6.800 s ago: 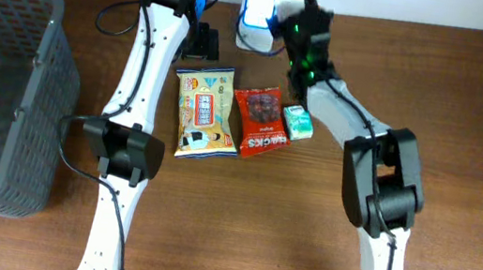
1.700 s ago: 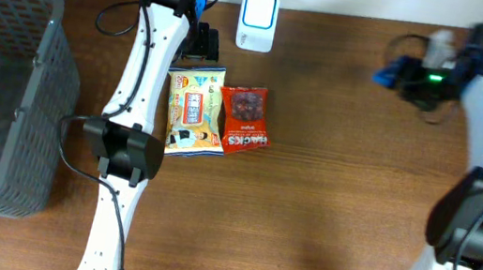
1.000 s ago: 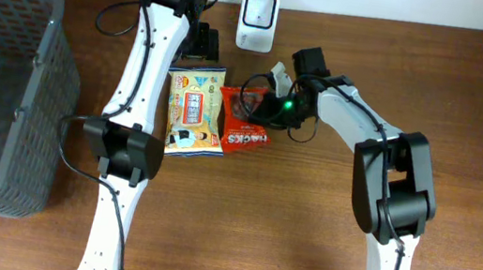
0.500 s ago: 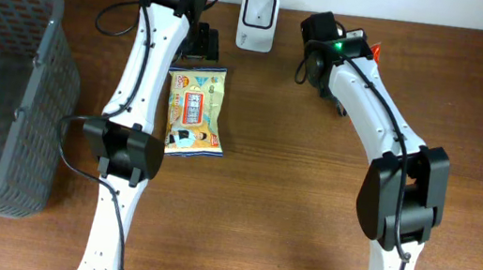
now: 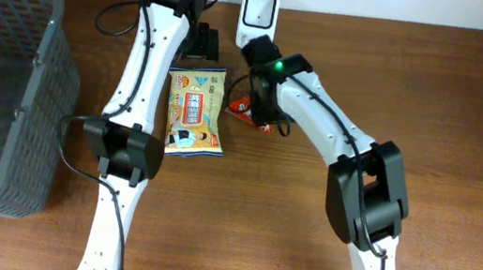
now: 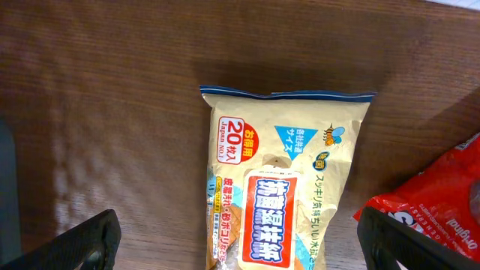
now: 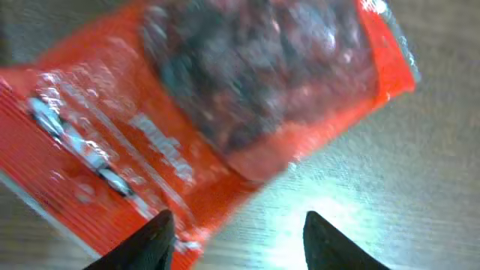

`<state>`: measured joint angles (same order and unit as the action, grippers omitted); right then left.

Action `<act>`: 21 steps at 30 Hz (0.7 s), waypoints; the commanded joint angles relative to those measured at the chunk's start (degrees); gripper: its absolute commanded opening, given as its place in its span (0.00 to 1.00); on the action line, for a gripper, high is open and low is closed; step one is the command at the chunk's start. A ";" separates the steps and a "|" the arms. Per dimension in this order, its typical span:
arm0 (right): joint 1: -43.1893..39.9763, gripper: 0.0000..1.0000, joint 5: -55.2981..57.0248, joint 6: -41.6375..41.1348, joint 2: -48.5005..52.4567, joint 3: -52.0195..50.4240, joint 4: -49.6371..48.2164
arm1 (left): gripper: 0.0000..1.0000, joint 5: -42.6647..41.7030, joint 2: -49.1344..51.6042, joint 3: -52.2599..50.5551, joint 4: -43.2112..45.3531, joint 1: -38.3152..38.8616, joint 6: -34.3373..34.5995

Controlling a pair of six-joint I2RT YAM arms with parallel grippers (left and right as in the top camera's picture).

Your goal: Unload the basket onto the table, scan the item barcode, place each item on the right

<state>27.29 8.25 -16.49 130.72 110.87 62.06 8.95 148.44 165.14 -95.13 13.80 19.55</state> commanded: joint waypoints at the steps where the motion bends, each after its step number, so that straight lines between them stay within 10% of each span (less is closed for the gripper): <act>1: -3.63 0.91 -12.96 -1.66 -0.50 2.73 0.24 | 0.99 -0.17 -0.37 0.85 -0.09 -0.09 0.35; 9: -9.68 1.00 -35.65 -20.76 0.09 -14.62 -21.16 | 0.99 -0.17 -0.37 0.85 -0.09 -0.09 0.37; 11: -9.68 0.84 -35.63 -25.27 0.09 -18.95 -27.69 | 0.99 -0.17 -0.37 0.85 -0.09 -0.09 0.37; 14: -10.25 0.14 -28.35 -25.18 -0.26 -20.17 -28.81 | 0.99 -0.17 -0.37 0.85 -0.09 -0.09 0.37; 17: -13.00 0.06 -19.26 -18.88 -3.63 -15.23 -19.61 | 0.99 -0.17 -0.37 0.85 -0.09 -0.09 0.37; 21: -12.15 0.04 25.00 -13.77 -6.40 -2.34 2.80 | 0.99 -0.17 -0.37 0.85 -0.09 -0.09 0.37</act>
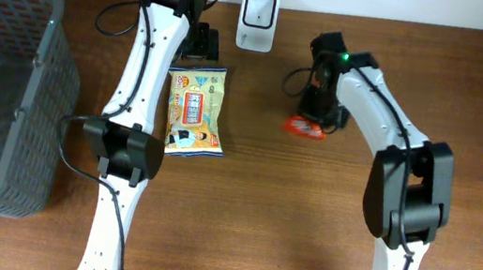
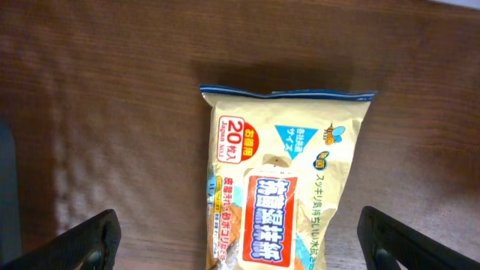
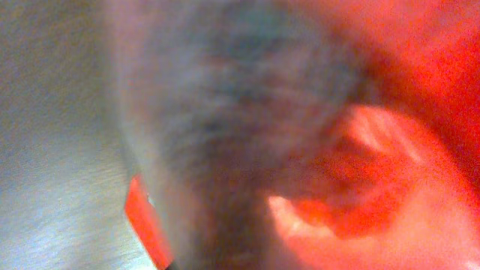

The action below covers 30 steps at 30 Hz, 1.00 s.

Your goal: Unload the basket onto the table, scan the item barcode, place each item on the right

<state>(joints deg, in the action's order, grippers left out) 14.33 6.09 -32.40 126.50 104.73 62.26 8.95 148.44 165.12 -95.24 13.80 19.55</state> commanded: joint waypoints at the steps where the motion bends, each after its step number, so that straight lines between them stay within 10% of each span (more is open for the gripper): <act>1: 1.55 0.04 35.36 2.12 -2.10 3.61 3.13 | 0.99 -0.17 -0.37 0.87 0.02 -0.09 0.35; 10: 9.33 0.09 45.70 1.92 10.43 -0.70 -2.12 | 0.99 -0.17 -0.37 0.87 0.02 -0.09 0.35; 13: 15.74 0.34 43.17 1.97 12.74 -0.68 -2.03 | 0.99 -0.17 -0.37 0.87 0.02 -0.09 0.37; 15: 19.87 0.76 42.07 1.97 12.61 -0.42 -2.25 | 0.99 -0.17 -0.37 0.87 0.02 -0.09 0.37; 19: 18.88 0.83 28.74 1.97 7.41 6.47 1.53 | 0.99 -0.17 -0.37 0.87 0.02 -0.09 0.37; 22: 10.49 0.83 11.43 3.74 1.44 11.93 4.11 | 0.99 -0.17 -0.37 0.87 0.02 -0.09 0.35; 26: -0.11 0.04 -7.15 7.10 3.32 9.20 0.02 | 0.99 -0.17 -0.37 0.87 0.02 -0.09 0.35; 30: -1.11 0.04 -8.07 7.15 7.26 5.46 -5.64 | 0.99 -0.17 -0.37 0.87 0.02 -0.09 0.37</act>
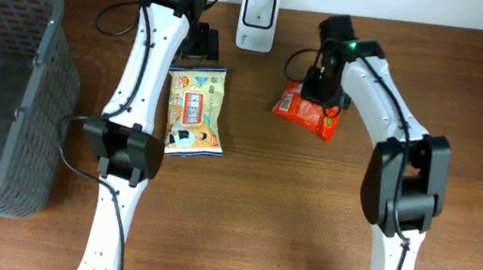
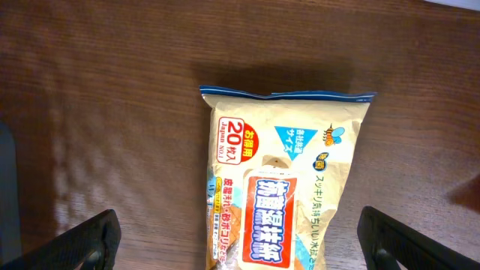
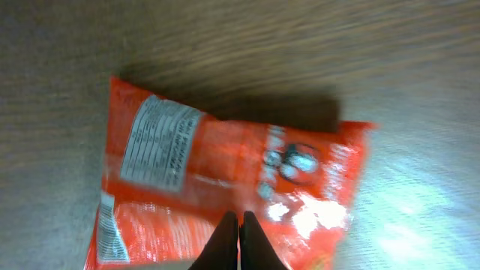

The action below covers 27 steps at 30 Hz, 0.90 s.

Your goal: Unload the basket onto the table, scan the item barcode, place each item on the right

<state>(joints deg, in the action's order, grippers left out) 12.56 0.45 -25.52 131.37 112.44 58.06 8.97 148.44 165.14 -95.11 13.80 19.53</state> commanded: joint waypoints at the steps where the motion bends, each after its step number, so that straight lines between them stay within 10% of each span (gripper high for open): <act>1: 0.98 0.04 -3.54 0.26 4.02 -3.85 -2.34 | 0.99 -0.20 -0.37 0.85 -0.11 -0.09 0.39; 21: 6.05 0.34 -5.66 6.69 3.08 7.45 13.40 | 0.99 -0.20 -0.37 0.85 -0.11 -0.09 0.39; 23: 1.46 0.54 -2.51 6.69 1.79 12.11 16.96 | 0.99 -0.20 -0.37 0.85 -0.11 -0.09 0.39; 24: -0.96 1.00 -1.95 7.06 1.77 12.74 17.46 | 0.99 -0.20 -0.37 0.85 -0.11 -0.09 0.39; 27: -9.49 0.98 -3.39 23.67 2.93 9.18 13.90 | 0.99 -0.20 -0.37 0.85 -0.11 -0.09 0.39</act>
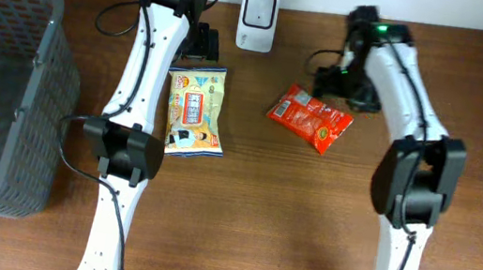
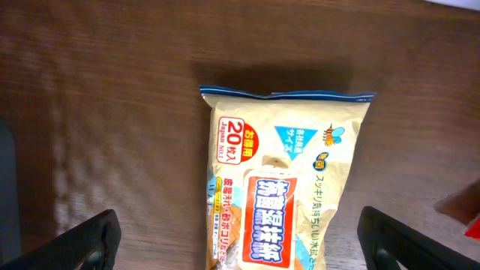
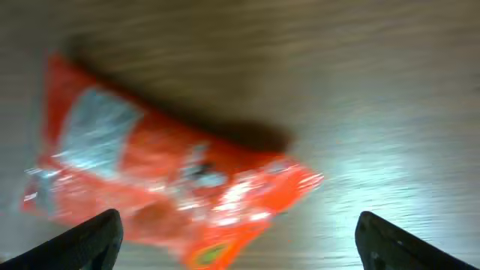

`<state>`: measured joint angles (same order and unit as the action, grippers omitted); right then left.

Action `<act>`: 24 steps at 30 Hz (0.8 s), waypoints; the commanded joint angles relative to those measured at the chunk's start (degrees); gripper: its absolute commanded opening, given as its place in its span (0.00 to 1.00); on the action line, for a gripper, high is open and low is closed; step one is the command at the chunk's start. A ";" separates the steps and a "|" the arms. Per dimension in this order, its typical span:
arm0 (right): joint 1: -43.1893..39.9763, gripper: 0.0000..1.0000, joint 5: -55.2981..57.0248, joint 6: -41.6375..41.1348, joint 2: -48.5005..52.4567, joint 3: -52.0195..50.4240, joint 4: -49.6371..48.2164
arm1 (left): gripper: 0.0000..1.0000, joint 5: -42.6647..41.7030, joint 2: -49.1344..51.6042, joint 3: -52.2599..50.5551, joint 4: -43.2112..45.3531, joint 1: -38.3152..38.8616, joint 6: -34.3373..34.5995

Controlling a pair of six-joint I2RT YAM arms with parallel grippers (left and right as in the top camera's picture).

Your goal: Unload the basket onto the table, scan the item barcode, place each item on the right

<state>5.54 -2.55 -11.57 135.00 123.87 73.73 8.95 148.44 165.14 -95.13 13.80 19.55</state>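
Note:
A red snack packet lies flat on the wooden table, right of the middle. The right wrist view shows it blurred below my right gripper, which is open with nothing between its fingers. Overhead, that gripper sits just behind and right of the packet. The white barcode scanner stands at the back edge. My left gripper is open above a beige wet-wipes pack, which also shows in the overhead view.
A grey mesh basket fills the left end of the table. A small green and white carton lies at the far right edge. The left arm reaches along the table left of the wipes pack.
My right gripper was shut at the red packet's edge. Now it is open and further right and back. The packet lies flat, slightly lower right. The left arm has not moved.
The red packet first lay beside the wipes pack before the scanner, with my right gripper open over it. Then the packet was further right under the gripper. Then the gripper was shut at its edge. Now the packet lies released right of the middle.

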 commanded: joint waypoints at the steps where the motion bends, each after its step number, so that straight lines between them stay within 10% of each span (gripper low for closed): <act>1: -4.48 0.98 -5.75 13.70 0.24 -4.83 -3.39 | 0.99 -0.17 -0.37 0.85 -0.09 -0.09 0.37; 6: -7.43 0.98 -28.96 26.21 0.50 -14.19 -14.05 | 0.99 -0.17 -0.37 0.85 -0.09 -0.09 0.37; 15: -4.57 0.99 -30.08 28.74 0.55 -25.18 -21.59 | 0.99 -0.17 -0.37 0.85 -0.09 -0.09 0.37; 20: -3.15 0.13 -30.12 27.54 0.55 -26.10 -18.60 | 0.99 -0.17 -0.37 0.85 -0.09 -0.09 0.37; 24: -4.59 0.04 -29.99 17.62 0.11 -22.67 -17.44 | 0.99 -0.17 -0.37 0.85 -0.09 -0.09 0.37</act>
<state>1.61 -36.42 10.41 132.79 100.01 55.79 8.97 148.44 165.14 -95.13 13.80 19.55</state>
